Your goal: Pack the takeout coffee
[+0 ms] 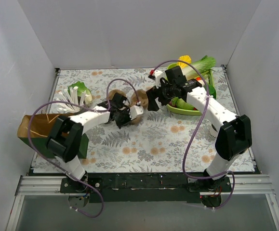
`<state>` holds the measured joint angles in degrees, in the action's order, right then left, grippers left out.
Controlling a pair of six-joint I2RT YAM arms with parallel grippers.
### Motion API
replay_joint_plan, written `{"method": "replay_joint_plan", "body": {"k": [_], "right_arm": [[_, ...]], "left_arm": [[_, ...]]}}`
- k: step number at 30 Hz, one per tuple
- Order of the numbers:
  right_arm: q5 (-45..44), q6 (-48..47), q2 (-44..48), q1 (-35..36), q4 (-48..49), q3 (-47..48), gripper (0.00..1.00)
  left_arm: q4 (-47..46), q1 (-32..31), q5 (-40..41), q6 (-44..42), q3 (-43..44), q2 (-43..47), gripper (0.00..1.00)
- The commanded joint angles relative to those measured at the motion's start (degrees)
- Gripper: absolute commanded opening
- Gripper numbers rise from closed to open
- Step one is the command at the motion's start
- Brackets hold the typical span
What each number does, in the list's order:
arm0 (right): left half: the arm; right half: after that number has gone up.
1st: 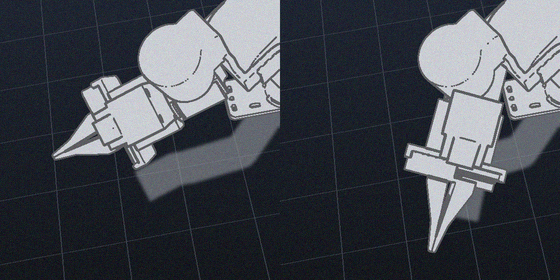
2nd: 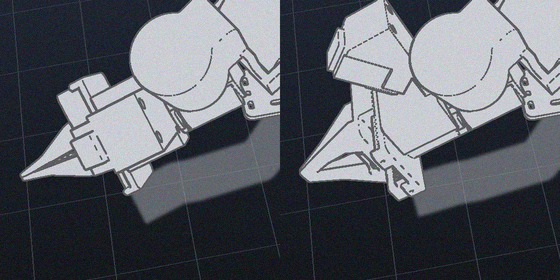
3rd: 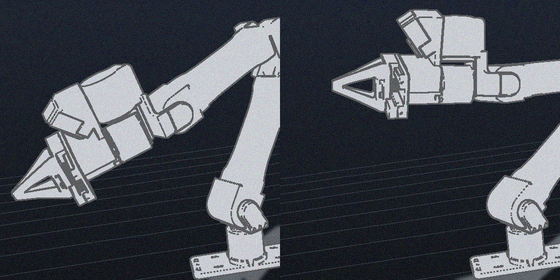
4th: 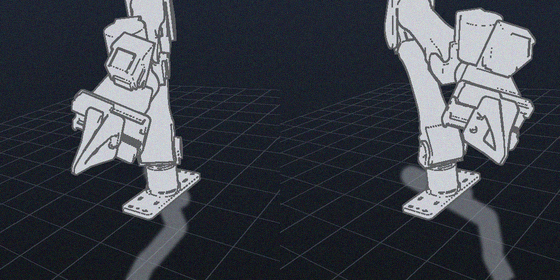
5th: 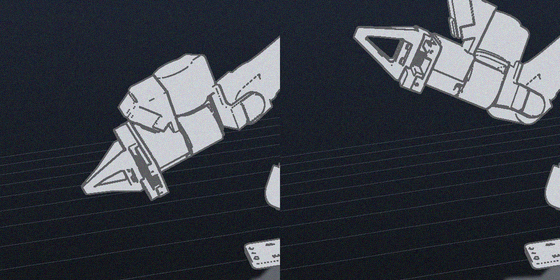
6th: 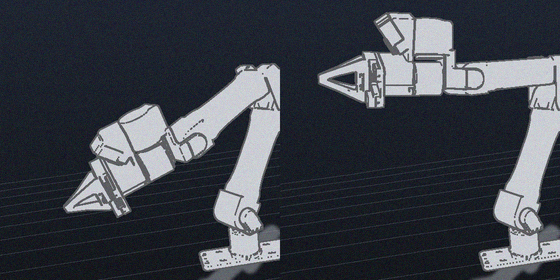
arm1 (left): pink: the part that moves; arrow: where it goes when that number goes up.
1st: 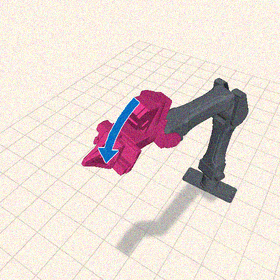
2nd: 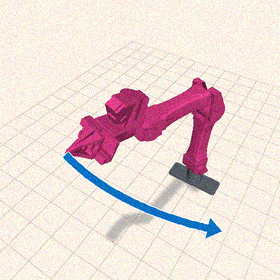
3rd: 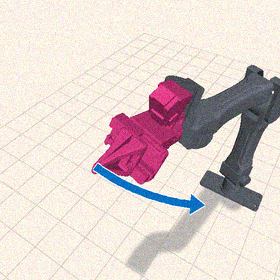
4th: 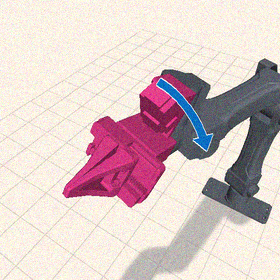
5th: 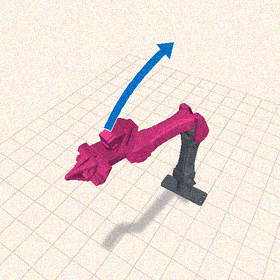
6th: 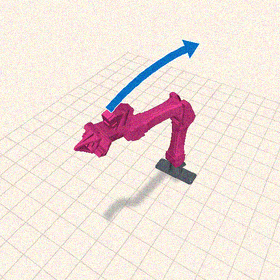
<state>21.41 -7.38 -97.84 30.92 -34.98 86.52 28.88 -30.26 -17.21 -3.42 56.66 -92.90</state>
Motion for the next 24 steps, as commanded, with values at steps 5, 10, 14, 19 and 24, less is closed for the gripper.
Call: {"method": "replay_joint_plan", "body": {"k": [5,10,14,19,24], "right_arm": [[0.2,-0.1,5.5,-6.1,0.8,-1.9,0.98],[1.0,0.1,6.7,-7.4,0.8,-3.6,0.98],[1.5,-0.3,7.3,-7.6,0.7,-3.4,0.98],[6.8,-2.3,7.0,-7.6,0.5,-0.7,0.98],[14.4,-4.5,2.8,-5.8,0.3,7.7,0.98]], "left_arm": [[-10.6,-0.1,8.3,8.6,24.3,-17.7,0.0],[-8.9,-0.1,5.0,10.2,30.8,-22.4,0.0],[-2.5,0.0,2.6,13.6,31.8,-18.2,0.01],[3.6,0.6,-9.4,18.7,24.6,0.2,0.39],[-2.3,1.4,2.6,27.5,22.5,22.1,0.71]]}}
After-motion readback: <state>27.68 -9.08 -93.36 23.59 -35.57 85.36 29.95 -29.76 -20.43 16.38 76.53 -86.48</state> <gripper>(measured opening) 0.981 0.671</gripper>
